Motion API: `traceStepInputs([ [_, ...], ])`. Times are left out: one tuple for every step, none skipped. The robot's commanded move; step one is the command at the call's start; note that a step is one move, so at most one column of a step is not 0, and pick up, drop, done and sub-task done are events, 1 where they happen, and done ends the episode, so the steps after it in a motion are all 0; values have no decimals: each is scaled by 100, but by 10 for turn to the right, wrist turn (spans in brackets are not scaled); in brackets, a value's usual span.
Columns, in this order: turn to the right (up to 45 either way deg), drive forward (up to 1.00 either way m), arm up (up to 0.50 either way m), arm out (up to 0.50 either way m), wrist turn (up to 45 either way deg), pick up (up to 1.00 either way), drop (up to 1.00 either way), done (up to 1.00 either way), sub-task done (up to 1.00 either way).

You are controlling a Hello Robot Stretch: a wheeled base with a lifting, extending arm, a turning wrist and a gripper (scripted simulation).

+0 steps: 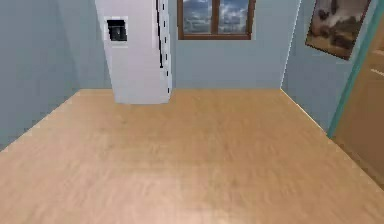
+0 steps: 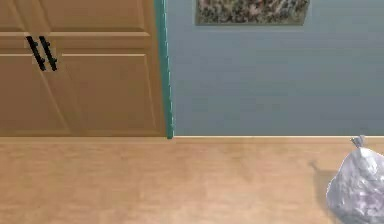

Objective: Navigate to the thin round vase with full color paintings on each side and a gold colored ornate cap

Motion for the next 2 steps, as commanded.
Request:
traceStepInputs([
  [-450,0,0,0,0,0,0,0,0],
  [-450,0,0,0,0,0,0,0,0],
])
